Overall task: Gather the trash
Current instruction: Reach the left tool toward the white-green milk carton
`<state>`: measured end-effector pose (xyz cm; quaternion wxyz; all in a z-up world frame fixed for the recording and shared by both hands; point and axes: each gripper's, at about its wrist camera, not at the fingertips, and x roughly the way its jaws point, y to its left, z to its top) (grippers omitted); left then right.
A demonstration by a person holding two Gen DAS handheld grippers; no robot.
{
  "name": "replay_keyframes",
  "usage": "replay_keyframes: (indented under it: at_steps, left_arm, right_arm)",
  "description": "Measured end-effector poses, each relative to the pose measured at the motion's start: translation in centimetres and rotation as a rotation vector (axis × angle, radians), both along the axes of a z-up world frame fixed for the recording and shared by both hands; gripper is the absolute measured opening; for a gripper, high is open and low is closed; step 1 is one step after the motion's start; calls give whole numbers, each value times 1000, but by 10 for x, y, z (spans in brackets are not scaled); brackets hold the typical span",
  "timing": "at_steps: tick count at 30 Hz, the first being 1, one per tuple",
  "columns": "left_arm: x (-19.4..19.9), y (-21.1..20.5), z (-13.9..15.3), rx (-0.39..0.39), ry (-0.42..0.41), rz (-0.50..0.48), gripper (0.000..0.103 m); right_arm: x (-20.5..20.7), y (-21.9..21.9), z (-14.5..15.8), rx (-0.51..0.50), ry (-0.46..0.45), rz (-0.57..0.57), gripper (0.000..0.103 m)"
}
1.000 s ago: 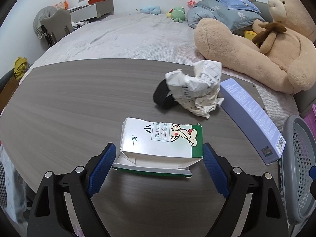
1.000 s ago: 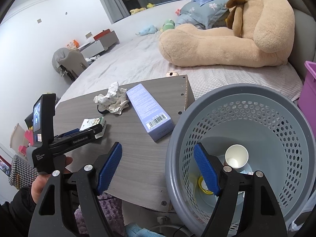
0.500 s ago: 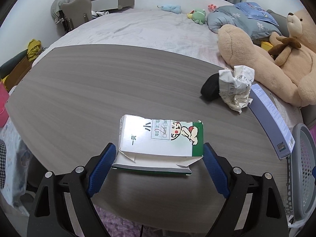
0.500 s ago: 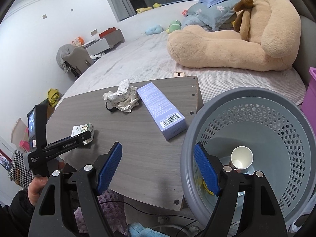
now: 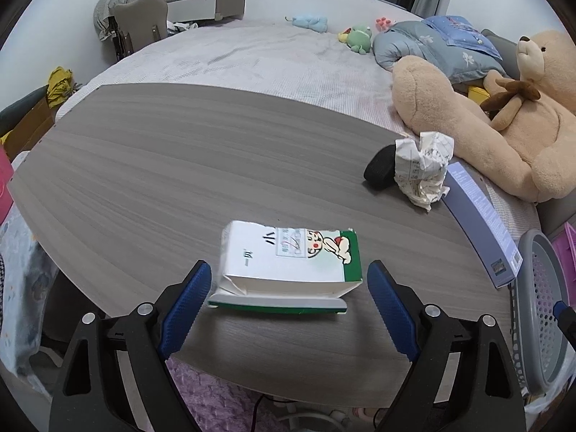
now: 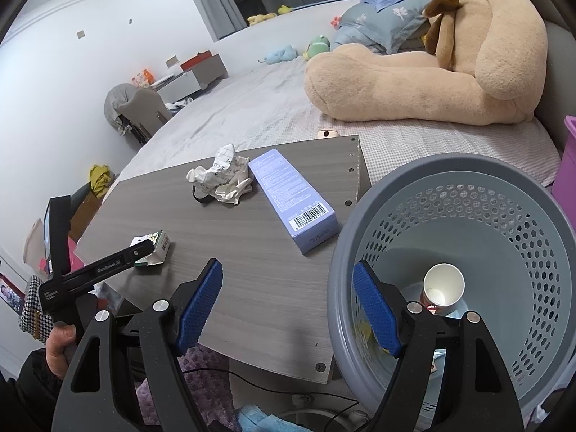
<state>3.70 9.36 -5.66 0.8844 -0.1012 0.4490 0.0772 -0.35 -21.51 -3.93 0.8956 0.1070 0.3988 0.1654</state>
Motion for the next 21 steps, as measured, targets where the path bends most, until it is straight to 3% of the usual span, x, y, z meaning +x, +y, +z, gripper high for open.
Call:
replay_keyframes:
  at_steps: [6,11,15,21]
  left_arm:
    - [-17,24,10,6,-7,69,85]
    - [-32,50,0,28,44,129,85]
    - [-29,60,-14,27,88,147,85]
    - [-10,60,-23,55,91,143,85]
  right_arm:
    - [0,-1,-3,6,8,2,74]
    - [2,0,-6,11,14,7,74]
    - [4,5,-7,6,18,19,74]
    - [3,6,-6,-1,16,12,74]
